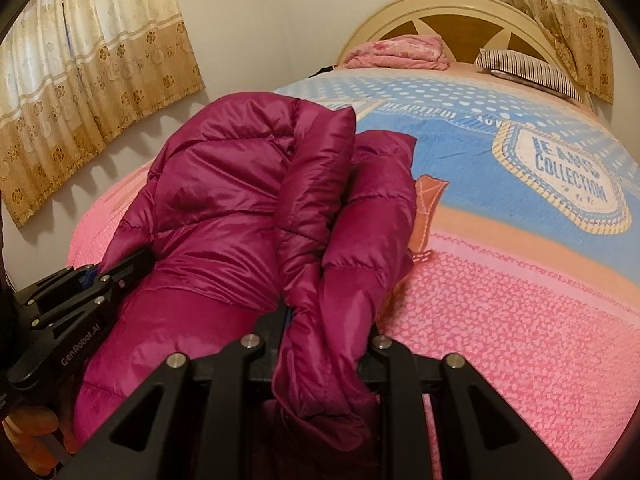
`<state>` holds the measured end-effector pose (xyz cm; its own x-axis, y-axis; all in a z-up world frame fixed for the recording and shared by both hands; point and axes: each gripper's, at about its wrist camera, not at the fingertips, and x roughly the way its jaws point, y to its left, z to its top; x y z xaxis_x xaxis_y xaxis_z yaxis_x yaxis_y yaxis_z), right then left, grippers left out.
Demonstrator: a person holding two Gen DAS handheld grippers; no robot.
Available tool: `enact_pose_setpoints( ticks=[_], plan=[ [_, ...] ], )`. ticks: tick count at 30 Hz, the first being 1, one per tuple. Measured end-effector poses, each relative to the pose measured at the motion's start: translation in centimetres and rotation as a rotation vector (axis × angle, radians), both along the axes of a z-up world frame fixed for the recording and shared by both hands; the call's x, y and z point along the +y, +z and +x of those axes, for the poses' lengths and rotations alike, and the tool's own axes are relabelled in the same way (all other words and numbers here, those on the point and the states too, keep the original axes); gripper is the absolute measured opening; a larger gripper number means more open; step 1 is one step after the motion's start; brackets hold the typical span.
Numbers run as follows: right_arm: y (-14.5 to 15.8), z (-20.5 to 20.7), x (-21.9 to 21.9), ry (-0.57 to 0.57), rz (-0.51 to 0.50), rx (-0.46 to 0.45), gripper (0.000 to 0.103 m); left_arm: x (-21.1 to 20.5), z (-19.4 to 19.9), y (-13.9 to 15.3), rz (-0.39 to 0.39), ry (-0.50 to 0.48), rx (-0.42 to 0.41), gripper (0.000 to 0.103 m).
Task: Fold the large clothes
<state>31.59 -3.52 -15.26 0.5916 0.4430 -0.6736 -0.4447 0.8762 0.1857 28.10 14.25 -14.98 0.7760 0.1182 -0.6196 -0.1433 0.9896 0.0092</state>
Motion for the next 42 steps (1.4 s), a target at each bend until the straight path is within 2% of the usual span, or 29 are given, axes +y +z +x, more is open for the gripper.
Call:
enact_pose_setpoints(
  ticks=[11, 19, 22, 26, 29, 35, 39, 41, 42],
  plan=[
    [-0.6, 0.1, 0.4, 0.002, -0.021, 0.014, 0.024, 0.2, 0.2, -1.1, 0.000, 0.001, 0.017, 0.020],
    [-0.9, 0.2, 0.7, 0.000, -0.034, 0.028, 0.026, -0.1, 0.3, -1.4, 0.010, 0.009, 0.021, 0.029],
    [-1.0, 0.3, 0.8, -0.001, -0.041, 0.035, 0.028, 0.0, 0.3, -1.5, 0.014, 0.017, 0.022, 0.036],
    [-1.3, 0.5, 0.8, -0.004, -0.044, 0.049, 0.033, 0.4, 0.2, -1.6, 0.045, 0.071, 0.016, 0.065],
    [-1.4, 0.6, 0.7, -0.010, -0.038, 0.059, 0.038, 1.0, 0.2, -1.7, 0.020, 0.082, 0.021, 0.069],
    [-1.3, 0.5, 0.6, -0.011, -0.052, 0.059, 0.039, 1.3, 0.1, -1.5, 0.025, 0.086, 0.031, 0.072],
    [0.4, -0.6, 0.1, -0.028, -0.072, 0.016, 0.048, 1.3, -1.6, 0.2, 0.043, 0.092, 0.008, 0.072],
    [1.7, -1.8, -0.4, -0.040, -0.072, -0.024, 0.061, 1.3, -3.2, 1.5, 0.049, 0.089, -0.022, 0.072],
    [2.4, -2.4, -0.8, -0.050, -0.071, -0.045, 0.064, 1.2, -3.7, 1.9, 0.051, 0.090, -0.033, 0.072]
  ],
)
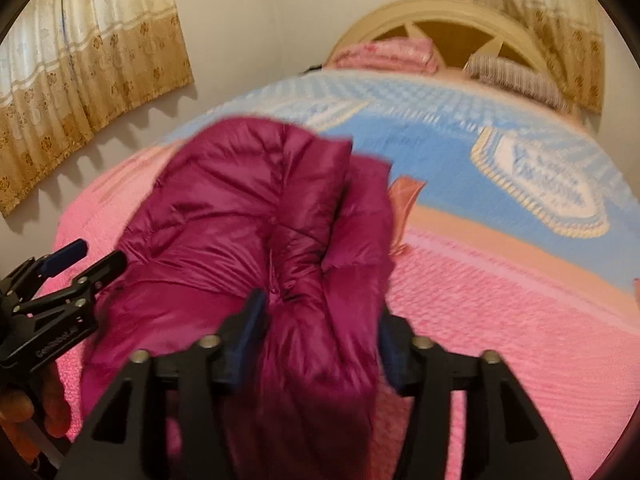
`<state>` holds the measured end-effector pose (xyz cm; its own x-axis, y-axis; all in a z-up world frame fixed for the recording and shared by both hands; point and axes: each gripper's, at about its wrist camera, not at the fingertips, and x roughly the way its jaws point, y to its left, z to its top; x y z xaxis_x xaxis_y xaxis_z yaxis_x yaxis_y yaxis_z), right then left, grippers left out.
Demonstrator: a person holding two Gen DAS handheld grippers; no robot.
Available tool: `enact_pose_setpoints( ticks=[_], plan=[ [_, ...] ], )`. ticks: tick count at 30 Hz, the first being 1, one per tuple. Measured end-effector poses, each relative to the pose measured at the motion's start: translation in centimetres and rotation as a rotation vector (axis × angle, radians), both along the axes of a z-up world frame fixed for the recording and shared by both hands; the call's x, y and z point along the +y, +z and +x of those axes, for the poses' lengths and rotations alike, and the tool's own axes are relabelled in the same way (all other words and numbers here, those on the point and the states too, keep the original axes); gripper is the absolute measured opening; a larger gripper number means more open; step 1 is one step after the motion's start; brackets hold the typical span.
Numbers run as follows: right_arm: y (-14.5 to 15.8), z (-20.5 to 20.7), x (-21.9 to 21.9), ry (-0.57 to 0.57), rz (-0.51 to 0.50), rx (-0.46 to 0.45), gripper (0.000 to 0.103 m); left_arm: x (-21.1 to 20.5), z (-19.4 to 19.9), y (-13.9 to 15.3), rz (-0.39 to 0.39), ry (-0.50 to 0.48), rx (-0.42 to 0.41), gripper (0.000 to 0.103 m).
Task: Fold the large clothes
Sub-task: 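Open both tools and release the folded jacket onto the bed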
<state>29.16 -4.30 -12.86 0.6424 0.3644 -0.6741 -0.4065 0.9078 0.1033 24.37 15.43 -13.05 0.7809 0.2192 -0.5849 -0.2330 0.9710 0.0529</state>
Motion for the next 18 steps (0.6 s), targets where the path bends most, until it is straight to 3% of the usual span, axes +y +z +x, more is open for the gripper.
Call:
enact_pose_setpoints(
  ticks=[9, 18],
  plan=[
    [4.3, -5.6, -1.7, -0.009, 0.040, -0.121, 0.071, 0.4, -7.2, 4.8, -0.018, 0.016, -0.128, 0.078],
    [6.0, -7.6, -1.5, 0.006, 0.032, -0.178, 0.074, -0.8, -8.6, 6.6, -0.017, -0.009, -0.160, 0.079]
  ],
)
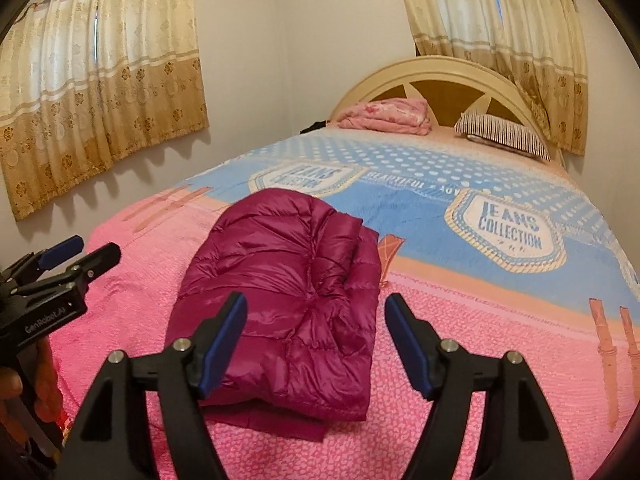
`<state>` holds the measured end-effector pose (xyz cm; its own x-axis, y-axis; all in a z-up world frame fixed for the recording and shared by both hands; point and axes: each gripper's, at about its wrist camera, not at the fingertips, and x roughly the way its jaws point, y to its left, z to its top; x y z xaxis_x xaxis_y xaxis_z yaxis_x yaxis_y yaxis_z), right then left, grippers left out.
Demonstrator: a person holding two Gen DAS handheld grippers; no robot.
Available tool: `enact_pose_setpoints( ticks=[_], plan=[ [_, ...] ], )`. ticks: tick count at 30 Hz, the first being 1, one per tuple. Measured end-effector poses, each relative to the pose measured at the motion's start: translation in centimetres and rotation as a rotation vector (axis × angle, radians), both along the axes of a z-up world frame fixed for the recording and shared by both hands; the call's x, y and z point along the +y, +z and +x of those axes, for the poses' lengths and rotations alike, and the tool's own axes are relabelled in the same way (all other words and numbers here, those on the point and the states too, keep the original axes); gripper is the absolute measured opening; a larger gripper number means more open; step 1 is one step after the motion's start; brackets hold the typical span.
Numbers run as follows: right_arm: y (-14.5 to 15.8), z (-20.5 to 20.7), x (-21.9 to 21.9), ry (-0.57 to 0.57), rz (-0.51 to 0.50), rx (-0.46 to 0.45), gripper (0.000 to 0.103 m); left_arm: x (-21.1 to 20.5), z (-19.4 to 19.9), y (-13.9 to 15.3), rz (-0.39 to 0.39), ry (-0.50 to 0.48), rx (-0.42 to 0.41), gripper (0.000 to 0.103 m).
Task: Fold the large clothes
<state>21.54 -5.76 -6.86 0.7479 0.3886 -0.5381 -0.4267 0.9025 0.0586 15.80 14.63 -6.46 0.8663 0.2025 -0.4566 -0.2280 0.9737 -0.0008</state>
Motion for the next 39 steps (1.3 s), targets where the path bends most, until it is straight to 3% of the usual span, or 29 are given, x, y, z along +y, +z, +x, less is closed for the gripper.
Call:
enact_pose_setpoints(
  ticks=[39],
  plan=[
    [0.4, -1.4, -0.5, 0.006, 0.020, -0.012, 0.076, -0.2, -0.4, 0.6, -0.003, -0.009, -0.016, 0.079]
  ],
)
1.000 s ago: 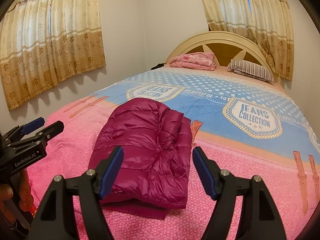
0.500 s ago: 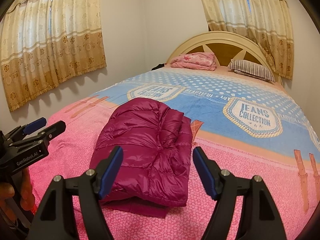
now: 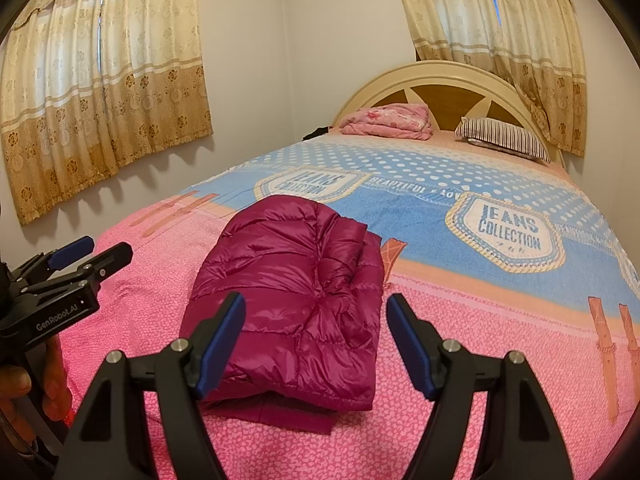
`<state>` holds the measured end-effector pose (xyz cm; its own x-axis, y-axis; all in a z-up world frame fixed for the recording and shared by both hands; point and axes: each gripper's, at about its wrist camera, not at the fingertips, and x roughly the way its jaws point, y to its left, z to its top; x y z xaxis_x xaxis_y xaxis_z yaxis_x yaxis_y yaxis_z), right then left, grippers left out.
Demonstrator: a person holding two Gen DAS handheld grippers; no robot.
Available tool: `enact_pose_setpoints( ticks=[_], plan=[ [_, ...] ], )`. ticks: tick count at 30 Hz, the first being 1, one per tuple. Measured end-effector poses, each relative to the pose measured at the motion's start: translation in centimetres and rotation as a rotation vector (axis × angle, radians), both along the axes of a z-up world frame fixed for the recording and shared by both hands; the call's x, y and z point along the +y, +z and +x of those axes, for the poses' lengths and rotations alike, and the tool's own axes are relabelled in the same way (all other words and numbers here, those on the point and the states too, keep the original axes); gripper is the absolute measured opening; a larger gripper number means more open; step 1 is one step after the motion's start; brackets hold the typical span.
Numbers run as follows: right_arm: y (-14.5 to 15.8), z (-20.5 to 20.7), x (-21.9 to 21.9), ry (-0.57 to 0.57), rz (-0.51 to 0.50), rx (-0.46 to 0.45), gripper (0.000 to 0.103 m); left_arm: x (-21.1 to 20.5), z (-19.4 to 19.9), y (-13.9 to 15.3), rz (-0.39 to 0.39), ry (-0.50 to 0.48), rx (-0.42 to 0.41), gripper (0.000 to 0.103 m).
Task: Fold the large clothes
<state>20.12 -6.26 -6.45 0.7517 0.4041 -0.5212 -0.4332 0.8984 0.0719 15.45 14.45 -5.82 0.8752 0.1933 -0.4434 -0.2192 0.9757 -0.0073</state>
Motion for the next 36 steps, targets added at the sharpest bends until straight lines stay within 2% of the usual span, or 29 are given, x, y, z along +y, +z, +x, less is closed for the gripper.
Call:
enact_pose_setpoints(
  ticks=[32, 36],
  plan=[
    [0.54, -0.14, 0.30, 0.010, 0.000, -0.011, 0.076, -0.04, 0.29, 0.09, -0.023, 0.002, 0.027, 0.082],
    [0.44, -0.15, 0.34, 0.010, 0.000, -0.008, 0.076, -0.15, 0.23, -0.08, -0.002, 0.019, 0.021, 0.084]
  ],
)
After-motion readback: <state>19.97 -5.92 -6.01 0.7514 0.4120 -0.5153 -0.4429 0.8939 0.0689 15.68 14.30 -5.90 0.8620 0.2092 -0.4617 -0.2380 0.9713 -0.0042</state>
